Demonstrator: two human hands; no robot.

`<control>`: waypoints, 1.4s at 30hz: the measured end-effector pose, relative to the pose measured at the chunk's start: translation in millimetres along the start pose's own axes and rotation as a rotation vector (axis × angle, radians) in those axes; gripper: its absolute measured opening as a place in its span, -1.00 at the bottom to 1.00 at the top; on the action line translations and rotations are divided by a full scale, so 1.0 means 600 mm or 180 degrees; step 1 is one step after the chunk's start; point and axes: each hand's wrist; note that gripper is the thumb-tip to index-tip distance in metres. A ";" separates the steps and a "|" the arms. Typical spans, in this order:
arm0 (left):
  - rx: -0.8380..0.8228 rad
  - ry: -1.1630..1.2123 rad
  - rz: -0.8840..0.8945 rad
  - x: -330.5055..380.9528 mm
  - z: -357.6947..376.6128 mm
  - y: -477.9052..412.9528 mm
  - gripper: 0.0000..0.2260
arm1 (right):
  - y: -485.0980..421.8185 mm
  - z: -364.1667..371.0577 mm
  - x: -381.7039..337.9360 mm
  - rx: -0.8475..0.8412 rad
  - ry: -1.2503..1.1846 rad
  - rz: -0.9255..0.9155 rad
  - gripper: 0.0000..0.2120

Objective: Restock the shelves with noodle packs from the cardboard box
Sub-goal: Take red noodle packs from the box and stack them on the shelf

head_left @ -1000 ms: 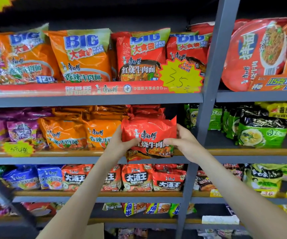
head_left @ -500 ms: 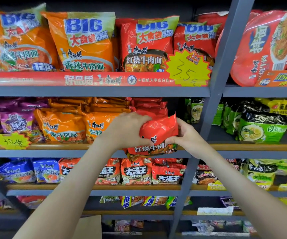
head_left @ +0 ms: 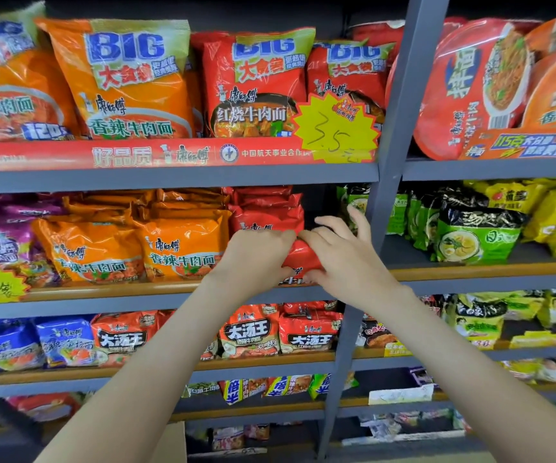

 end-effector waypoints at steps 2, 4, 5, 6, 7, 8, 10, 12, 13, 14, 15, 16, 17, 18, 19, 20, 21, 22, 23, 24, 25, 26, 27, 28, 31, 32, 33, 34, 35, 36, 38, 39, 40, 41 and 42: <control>0.0025 -0.0080 0.0052 0.010 -0.002 -0.005 -0.65 | -0.007 -0.012 -0.001 -0.0320 -0.0034 0.0061 -0.48; 0.0036 0.0009 0.0083 0.014 -0.001 -0.009 -0.64 | -0.009 -0.025 0.006 -0.0812 -0.0319 0.0221 -0.54; 0.0022 0.0133 0.0108 0.015 -0.001 -0.010 -0.62 | -0.008 -0.029 0.011 -0.0933 -0.0453 0.0255 -0.57; -0.0020 0.0292 0.0135 0.017 -0.001 -0.011 -0.59 | -0.005 -0.034 0.016 -0.0988 -0.0589 0.0276 -0.58; -0.0093 0.0443 0.0154 0.020 -0.003 -0.012 -0.56 | -0.001 -0.036 0.022 -0.1024 -0.0741 0.0316 -0.59; -0.0172 0.0564 0.0169 0.022 -0.004 -0.013 -0.54 | 0.004 -0.040 0.027 -0.1063 -0.0894 0.0386 -0.60; -0.0144 0.0737 0.0193 0.030 -0.010 -0.015 -0.56 | 0.017 -0.047 0.040 -0.1177 -0.1166 0.0576 -0.61; 0.0237 0.0891 0.0239 0.038 -0.015 -0.017 -0.61 | 0.033 -0.052 0.059 -0.1192 -0.1356 0.0788 -0.63; 0.0511 0.0969 0.0300 0.043 -0.016 -0.018 -0.63 | 0.043 -0.056 0.071 -0.1191 -0.1436 0.0917 -0.63; 0.0751 0.1034 0.0383 0.049 -0.015 -0.020 -0.62 | 0.054 -0.061 0.085 -0.1168 -0.1512 0.1049 -0.64; 0.0961 0.1107 0.0463 0.058 -0.012 -0.024 -0.62 | 0.066 -0.066 0.099 -0.1131 -0.1564 0.1182 -0.64; 0.1198 0.1186 0.0527 0.070 -0.007 -0.030 -0.62 | 0.079 -0.073 0.114 -0.1074 -0.1598 0.1312 -0.63; 0.1408 0.1259 0.0562 0.086 0.000 -0.036 -0.64 | 0.094 -0.081 0.129 -0.1022 -0.1627 0.1455 -0.63; 0.1550 0.1327 0.0587 0.103 0.007 -0.044 -0.66 | 0.110 -0.089 0.145 -0.0968 -0.1660 0.1598 -0.63; 0.1644 0.1394 0.0608 0.121 0.011 -0.050 -0.67 | 0.127 -0.098 0.161 -0.0937 -0.1676 0.1727 -0.63; 0.1711 0.1451 0.0625 0.139 0.014 -0.056 -0.68 | 0.143 -0.107 0.178 -0.0919 -0.1673 0.1835 -0.63; 0.1758 0.1483 0.0638 0.155 0.018 -0.062 -0.70 | 0.160 -0.115 0.196 -0.0896 -0.1683 0.1936 -0.63; 0.1770 0.1497 0.0649 0.170 0.021 -0.067 -0.71 | 0.176 -0.121 0.215 -0.0845 -0.1730 0.2056 -0.62; 0.1752 0.1498 0.0661 0.182 0.024 -0.072 -0.72 | 0.192 -0.126 0.234 -0.0759 -0.1794 0.2180 -0.62; 0.1713 0.1489 0.0673 0.193 0.027 -0.076 -0.73 | 0.206 -0.128 0.252 -0.0647 -0.1825 0.2295 -0.63; 0.1662 0.1464 0.0693 0.203 0.030 -0.080 -0.74 | 0.218 -0.129 0.268 -0.0537 -0.1796 0.2387 -0.64; 0.1612 0.1421 0.0721 0.212 0.033 -0.084 -0.75 | 0.227 -0.127 0.282 -0.0443 -0.1730 0.2444 -0.65; 0.1575 0.1367 0.0747 0.221 0.036 -0.088 -0.75 | 0.234 -0.123 0.295 -0.0373 -0.1663 0.2473 -0.65; 0.1555 0.1320 0.0752 0.231 0.036 -0.092 -0.75 | 0.237 -0.118 0.306 -0.0326 -0.1612 0.2474 -0.67; 0.1557 0.1302 0.0597 0.257 0.032 -0.103 -0.74 | 0.226 -0.104 0.324 -0.0261 -0.1572 0.2462 -0.70; 0.1567 0.1300 0.0519 0.262 0.032 -0.105 -0.74 | 0.219 -0.098 0.328 -0.0249 -0.1570 0.2443 -0.69; 0.1576 0.1294 0.0443 0.266 0.032 -0.104 -0.74 | 0.211 -0.092 0.332 -0.0250 -0.1562 0.2416 -0.68; 0.1580 0.1298 0.0372 0.267 0.032 -0.103 -0.75 | 0.204 -0.086 0.334 -0.0273 -0.1548 0.2391 -0.66; 0.1593 0.1299 0.0294 0.267 0.033 -0.101 -0.75 | 0.195 -0.081 0.335 -0.0304 -0.1526 0.2359 -0.65; 0.1600 0.1289 0.0203 0.264 0.034 -0.097 -0.76 | 0.187 -0.075 0.334 -0.0341 -0.1503 0.2313 -0.65; 0.1586 0.1255 -0.0022 0.255 0.036 -0.086 -0.76 | 0.171 -0.062 0.330 -0.0431 -0.1459 0.2170 -0.64; 0.1559 0.1254 -0.0137 0.249 0.038 -0.080 -0.76 | 0.163 -0.055 0.327 -0.0475 -0.1440 0.2089 -0.64; 0.1521 0.1262 -0.0236 0.243 0.040 -0.075 -0.76 | 0.155 -0.049 0.323 -0.0511 -0.1413 0.2009 -0.64; 0.1480 0.1270 -0.0320 0.236 0.041 -0.069 -0.76 | 0.148 -0.043 0.319 -0.0524 -0.1376 0.1940 -0.64; 0.1446 0.1274 -0.0393 0.231 0.043 -0.065 -0.75 | 0.142 -0.039 0.315 -0.0524 -0.1318 0.1891 -0.65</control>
Point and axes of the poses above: each hand's wrist, its own y-axis away from the middle knuckle, its own z-axis out of the palm, x = y × z, and after that the axes turned 6 degrees about -x, right-handed
